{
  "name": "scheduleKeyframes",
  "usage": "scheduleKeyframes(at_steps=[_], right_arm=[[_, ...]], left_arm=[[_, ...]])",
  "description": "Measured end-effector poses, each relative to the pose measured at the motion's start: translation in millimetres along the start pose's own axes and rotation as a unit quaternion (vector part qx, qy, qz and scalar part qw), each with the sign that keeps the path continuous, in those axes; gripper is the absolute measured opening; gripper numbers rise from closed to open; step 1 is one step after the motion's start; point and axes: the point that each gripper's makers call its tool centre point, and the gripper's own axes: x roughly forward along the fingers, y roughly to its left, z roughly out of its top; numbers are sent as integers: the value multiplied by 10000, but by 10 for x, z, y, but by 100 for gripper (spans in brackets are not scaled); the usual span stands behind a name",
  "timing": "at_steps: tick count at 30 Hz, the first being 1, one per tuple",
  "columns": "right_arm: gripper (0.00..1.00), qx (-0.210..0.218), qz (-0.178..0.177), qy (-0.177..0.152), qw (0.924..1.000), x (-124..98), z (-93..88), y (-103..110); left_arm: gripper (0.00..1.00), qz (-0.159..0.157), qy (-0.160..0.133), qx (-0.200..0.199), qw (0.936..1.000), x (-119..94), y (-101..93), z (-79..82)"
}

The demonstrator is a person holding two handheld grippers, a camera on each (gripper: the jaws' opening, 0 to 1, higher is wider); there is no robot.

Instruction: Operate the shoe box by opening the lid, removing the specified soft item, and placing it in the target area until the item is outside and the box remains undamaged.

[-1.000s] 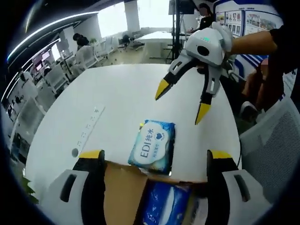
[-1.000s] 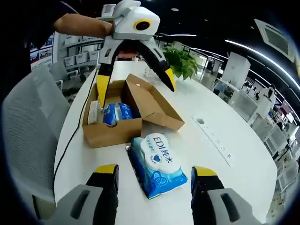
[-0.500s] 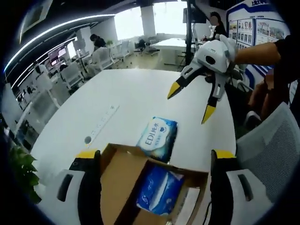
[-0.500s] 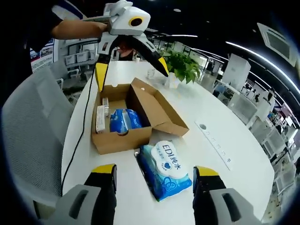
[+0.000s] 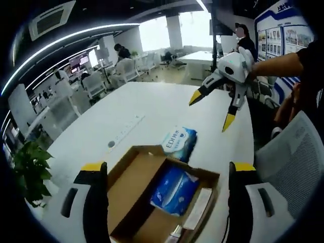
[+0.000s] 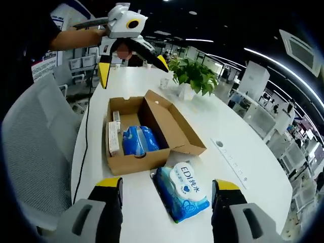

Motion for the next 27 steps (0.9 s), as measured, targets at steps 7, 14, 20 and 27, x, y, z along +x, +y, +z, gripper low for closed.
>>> scheduleKeyframes(at_steps=[7,14,20,27], right_arm=[[71,-97,76,40,9999,92,132,141],[68,-274,133,-74,9995,200,326,267],[63,-424,167,-100,9989,305,413,346],[58,-622,225,0,9978,482,439,420]], left_arm=[[99,244,-104,-181,9995,-393,62,-174],[99,447,-123,-310,9984,-693,94,-409],[99,586,-121,-434,9973,-863,88,-594],[99,672,-97,-539,9962,-1028,-13,-804]])
